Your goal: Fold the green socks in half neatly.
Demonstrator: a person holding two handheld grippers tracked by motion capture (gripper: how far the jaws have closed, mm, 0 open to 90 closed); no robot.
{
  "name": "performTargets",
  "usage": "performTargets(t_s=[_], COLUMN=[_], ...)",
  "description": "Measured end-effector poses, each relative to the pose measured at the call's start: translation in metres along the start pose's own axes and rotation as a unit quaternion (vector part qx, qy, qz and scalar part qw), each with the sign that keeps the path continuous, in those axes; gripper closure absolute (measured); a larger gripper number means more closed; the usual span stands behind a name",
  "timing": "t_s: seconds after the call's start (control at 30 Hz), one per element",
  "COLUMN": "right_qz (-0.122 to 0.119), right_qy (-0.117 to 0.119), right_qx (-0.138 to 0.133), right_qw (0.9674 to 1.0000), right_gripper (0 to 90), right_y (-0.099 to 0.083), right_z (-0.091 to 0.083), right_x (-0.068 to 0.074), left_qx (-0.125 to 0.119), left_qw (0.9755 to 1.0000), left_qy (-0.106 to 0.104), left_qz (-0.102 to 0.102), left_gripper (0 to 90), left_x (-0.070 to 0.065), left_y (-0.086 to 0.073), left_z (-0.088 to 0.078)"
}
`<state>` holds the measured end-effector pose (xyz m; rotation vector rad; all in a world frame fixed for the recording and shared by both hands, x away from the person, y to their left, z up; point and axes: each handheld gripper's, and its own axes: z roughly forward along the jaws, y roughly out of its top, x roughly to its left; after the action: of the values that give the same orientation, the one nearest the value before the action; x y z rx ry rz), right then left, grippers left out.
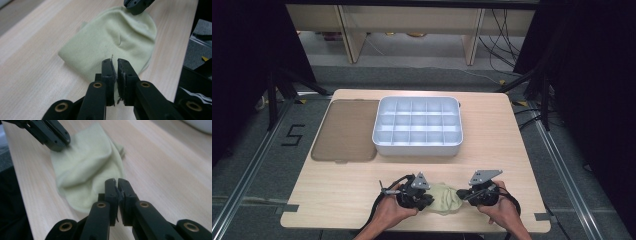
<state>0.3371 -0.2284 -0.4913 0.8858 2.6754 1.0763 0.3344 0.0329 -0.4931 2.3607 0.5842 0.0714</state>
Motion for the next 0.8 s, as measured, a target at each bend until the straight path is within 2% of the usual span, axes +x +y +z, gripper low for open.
performTargets(t_s=[0.03, 0.07, 0.1, 0.13, 0.17, 0.2, 0.23, 0.27, 0.3, 0.33, 0.37, 0.43, 0.5, 0.53, 0.57, 0.6, 0.67, 0.7, 0.73, 0.8], right_qz=[0.006, -0.001, -0.005, 0.006, 0.006, 0.002, 0.001, -0.001, 0.002, 0.001, -0.006, -0.003, -0.005, -0.007, -0.005, -0.006, -0.007, -0.007, -0.007, -0.008], right_qy=[-0.002, -0.003, -0.007, -0.008, -0.006, -0.004, -0.009, -0.011, -0.011, -0.01, -0.013, -0.015, -0.015, -0.015, -0.01, -0.011, -0.01, -0.008, -0.01, -0.025], right_qx=[0.008, 0.014, 0.019, 0.012, 0.009, 0.015, -0.002, -0.007, -0.017, -0.024, -0.038, -0.05, -0.052, -0.05, -0.047, -0.047, -0.042, -0.038, -0.037, -0.03], right_qw=[1.0, 0.9999, 0.9998, 0.9999, 0.9999, 0.9999, 1.0, 0.9999, 0.9998, 0.9997, 0.9992, 0.9986, 0.9985, 0.9986, 0.9988, 0.9988, 0.9991, 0.9992, 0.9993, 0.9992], right_gripper=[86.5, 86.6, 86.5, 86.6, 86.6, 86.5, 86.5, 86.5, 86.4, 86.1, 85.7, 85.3, 84.6, 84.2, 83.6, 82.7, 80.6, 79.2, 77.7, 71.8], right_y=[-0.002, -0.003, -0.003, -0.004, -0.003, -0.001, 0.002, 0.004, 0.007, 0.009, 0.012, 0.016, 0.017, 0.019, 0.02, 0.021, 0.023, 0.024, 0.025, 0.027], right_z=[0.001, 0.002, 0.003, 0.004, 0.002, -0.001, -0.006, -0.008, -0.013, -0.015, -0.018, -0.02, -0.018, -0.018, -0.015, -0.013, -0.009, -0.007, -0.006, -0.003], right_x=[0.0, -0.002, -0.003, -0.002, -0.002, -0.002, -0.001, -0.001, 0.001, 0.002, 0.005, 0.011, 0.014, 0.016, 0.019, 0.02, 0.025, 0.029, 0.031, 0.036], left_qx=[0.001, -0.008, 0.003, -0.012, -0.009, -0.002, -0.008, -0.026, -0.028, -0.011, -0.041, -0.041, -0.043, -0.046, -0.055, -0.05, -0.058, -0.055, -0.064, -0.06], left_qw=[1.0, 0.9999, 1.0, 0.9998, 0.9998, 1.0, 0.9999, 0.9992, 0.9992, 0.9999, 0.9986, 0.9988, 0.9984, 0.9984, 0.9975, 0.998, 0.9969, 0.9973, 0.9962, 0.9965], left_qy=[0.001, 0.003, 0.004, 0.0, 0.001, 0.002, 0.002, 0.001, 0.0, -0.001, 0.0, 0.003, 0.001, 0.0, 0.001, 0.005, 0.004, 0.005, 0.003, 0.004], left_qz=[-0.002, -0.013, 0.001, -0.016, -0.018, 0.0, -0.009, -0.03, -0.029, -0.008, -0.032, -0.028, -0.037, -0.032, -0.044, -0.039, -0.053, -0.049, -0.059, -0.058], left_gripper=[83.6, 83.5, 83.5, 83.5, 83.5, 83.3, 82.9, 82.5, 81.9, 81.6, 80.8, 80.5, 79.8, 79.0, 78.1, 77.2, 74.2, 72.7, 71.1, 66.7], left_x=[0.0, -0.002, 0.0, -0.002, -0.003, -0.001, -0.002, -0.005, -0.005, -0.003, -0.009, -0.009, -0.01, -0.008, -0.009, -0.006, -0.005, -0.004, -0.004, 0.0], left_y=[-0.001, -0.002, -0.001, -0.001, -0.001, 0.0, -0.001, 0.0, 0.0, 0.001, 0.002, 0.003, 0.003, 0.003, 0.003, 0.001, -0.002, -0.003, -0.005, -0.01], left_z=[0.002, 0.004, 0.003, 0.005, 0.004, 0.002, 0.003, 0.004, 0.003, -0.001, -0.001, -0.006, -0.01, -0.013, -0.014, -0.018, -0.021, -0.023, -0.026, -0.031])
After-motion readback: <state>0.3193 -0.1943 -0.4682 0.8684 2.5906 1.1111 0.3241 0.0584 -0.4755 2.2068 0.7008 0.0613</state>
